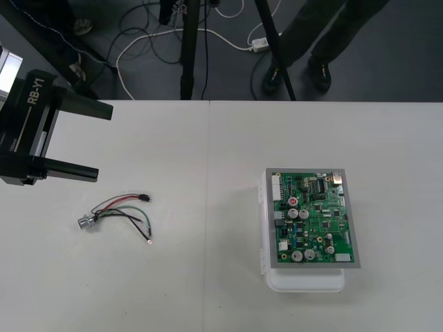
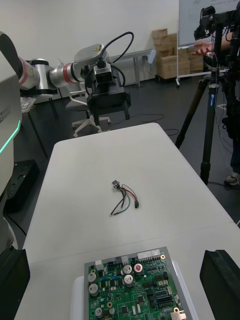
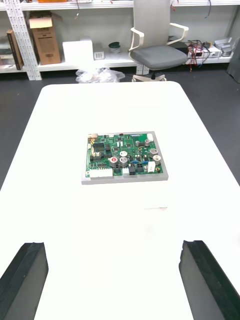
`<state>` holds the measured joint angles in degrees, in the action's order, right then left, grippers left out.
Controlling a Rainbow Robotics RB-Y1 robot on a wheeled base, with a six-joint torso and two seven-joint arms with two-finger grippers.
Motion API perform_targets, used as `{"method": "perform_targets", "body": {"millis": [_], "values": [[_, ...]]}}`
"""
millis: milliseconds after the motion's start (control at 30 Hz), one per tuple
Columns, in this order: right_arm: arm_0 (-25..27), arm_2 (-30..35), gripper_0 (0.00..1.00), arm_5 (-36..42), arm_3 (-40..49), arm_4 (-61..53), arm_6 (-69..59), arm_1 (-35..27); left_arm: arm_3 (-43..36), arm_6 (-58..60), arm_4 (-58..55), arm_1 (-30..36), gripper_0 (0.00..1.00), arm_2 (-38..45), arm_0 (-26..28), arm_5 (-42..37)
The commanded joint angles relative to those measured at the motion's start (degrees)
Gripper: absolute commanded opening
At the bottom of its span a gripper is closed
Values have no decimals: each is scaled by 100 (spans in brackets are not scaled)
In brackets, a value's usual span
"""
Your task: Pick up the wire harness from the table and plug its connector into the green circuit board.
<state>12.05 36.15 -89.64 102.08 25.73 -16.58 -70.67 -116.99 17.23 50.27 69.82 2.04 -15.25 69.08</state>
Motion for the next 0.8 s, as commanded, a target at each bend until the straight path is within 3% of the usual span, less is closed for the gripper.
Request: {"method": "perform_targets", "body": {"millis": [33, 800], "values": [[69, 24, 100, -36, 75, -94, 261, -158, 1, -159, 26, -65, 77, 69, 101, -237], [69, 24, 100, -36, 75, -94, 261, -158, 1, -159, 26, -65, 77, 69, 101, -237]]}}
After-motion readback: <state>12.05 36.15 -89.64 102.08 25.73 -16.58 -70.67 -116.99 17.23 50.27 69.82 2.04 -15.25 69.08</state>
